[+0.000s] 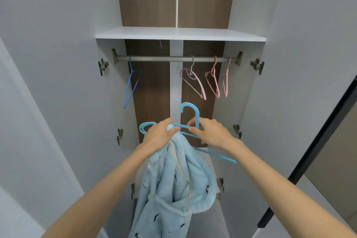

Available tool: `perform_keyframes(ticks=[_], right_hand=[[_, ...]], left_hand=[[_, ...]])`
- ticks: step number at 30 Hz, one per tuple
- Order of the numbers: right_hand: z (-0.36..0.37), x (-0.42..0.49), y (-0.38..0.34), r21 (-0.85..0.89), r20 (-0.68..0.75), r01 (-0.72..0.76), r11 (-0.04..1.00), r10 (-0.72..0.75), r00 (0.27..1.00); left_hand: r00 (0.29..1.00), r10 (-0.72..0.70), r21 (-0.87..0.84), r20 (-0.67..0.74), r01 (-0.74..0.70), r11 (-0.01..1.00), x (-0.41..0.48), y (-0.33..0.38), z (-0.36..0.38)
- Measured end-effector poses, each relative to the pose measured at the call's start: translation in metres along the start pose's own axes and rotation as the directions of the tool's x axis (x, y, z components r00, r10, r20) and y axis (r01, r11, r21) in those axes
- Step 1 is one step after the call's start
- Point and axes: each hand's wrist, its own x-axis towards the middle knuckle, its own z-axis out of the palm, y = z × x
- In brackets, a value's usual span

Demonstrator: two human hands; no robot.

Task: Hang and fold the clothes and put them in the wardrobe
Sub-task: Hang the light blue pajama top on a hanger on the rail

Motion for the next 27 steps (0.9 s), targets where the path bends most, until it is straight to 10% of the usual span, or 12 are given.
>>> perform_keyframes(ticks=[4, 15, 27], right_hand=[[0.001, -0.015, 0.018, 0.158, 0.163, -0.021, 0.987, -0.005, 0.987], [-0.027, -0.057, 0.085, 0.298, -0.049, -0.211, 0.931, 0.235, 0.971], [-0.019, -0.094, 0.109, 0.283, 0.125, -0.306, 0.909, 0.281, 0.951]], left_hand=[[0.997, 0.0, -0.114, 0.071, 0.008, 0.993, -0.006, 0.009, 0.015], [0.948, -0.31, -0.03, 0.07, 0.313, 0.949, -0.004, -0.021, 0.053], [0.979, -0.194, -0.011, -0.063, 0.194, 0.981, 0.02, -0.004, 0.076]])
